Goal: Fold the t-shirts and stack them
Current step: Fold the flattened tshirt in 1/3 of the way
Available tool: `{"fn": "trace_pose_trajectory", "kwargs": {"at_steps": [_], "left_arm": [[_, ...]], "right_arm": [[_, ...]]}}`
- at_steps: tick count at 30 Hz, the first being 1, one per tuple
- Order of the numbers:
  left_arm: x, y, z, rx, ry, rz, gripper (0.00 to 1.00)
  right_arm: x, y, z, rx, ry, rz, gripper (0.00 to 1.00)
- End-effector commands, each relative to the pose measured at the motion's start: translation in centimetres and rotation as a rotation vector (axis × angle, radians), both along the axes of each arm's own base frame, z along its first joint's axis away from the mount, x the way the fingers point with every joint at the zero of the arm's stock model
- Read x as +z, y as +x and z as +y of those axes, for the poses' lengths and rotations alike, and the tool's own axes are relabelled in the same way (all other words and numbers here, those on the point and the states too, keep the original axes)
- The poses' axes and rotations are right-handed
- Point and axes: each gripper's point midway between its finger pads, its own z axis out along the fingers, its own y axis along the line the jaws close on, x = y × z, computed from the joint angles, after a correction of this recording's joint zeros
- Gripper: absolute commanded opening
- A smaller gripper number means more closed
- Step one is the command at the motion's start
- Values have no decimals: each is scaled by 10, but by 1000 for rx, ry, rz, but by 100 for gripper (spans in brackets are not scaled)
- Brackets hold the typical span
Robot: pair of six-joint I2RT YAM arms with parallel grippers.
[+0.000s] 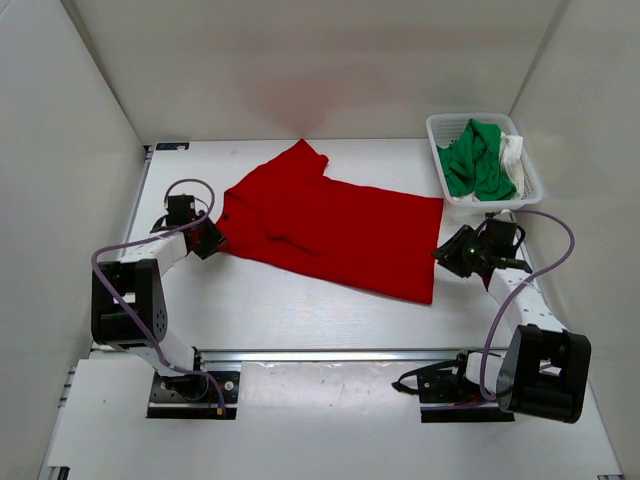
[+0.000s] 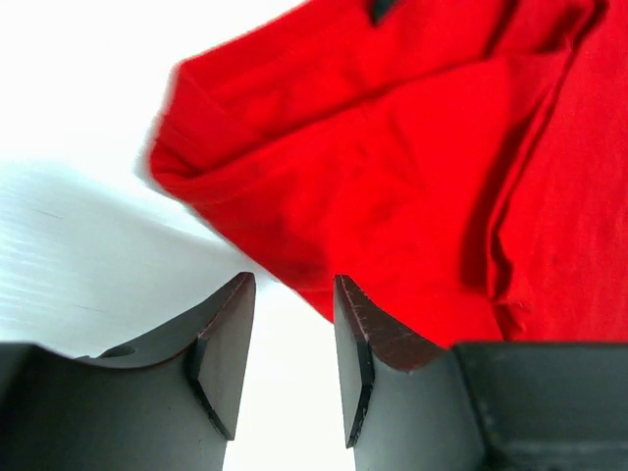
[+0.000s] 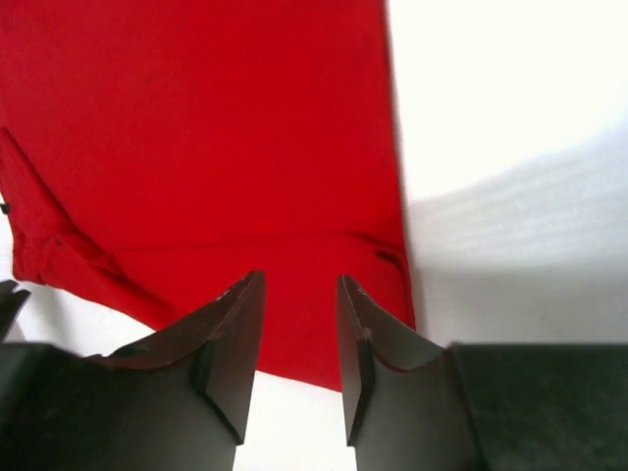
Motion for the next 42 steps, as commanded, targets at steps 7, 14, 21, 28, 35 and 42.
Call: {"fn": "trace_pose_trajectory", "kwargs": {"at_steps": [7, 14, 21, 28, 35, 42], "left_arm": [[10, 32, 20, 84, 4, -80, 45], [-17, 35, 31, 124, -74, -2, 33], [-21, 27, 40, 198, -182, -6, 36], [44, 33, 10, 122, -165, -189, 43], [71, 38, -19, 21, -159, -267, 42], [65, 39, -8, 49, -160, -259, 39]], "right_arm": [[34, 19, 105, 481, -146, -86, 0], [29, 24, 226, 842, -180, -130, 0], [37, 50, 318, 1039, -209, -253, 8], [22, 79, 370, 1127, -366, -308, 45], [10, 101, 398, 1181, -486, -338, 50], [-5, 106, 417, 1214, -713, -388, 53]]}}
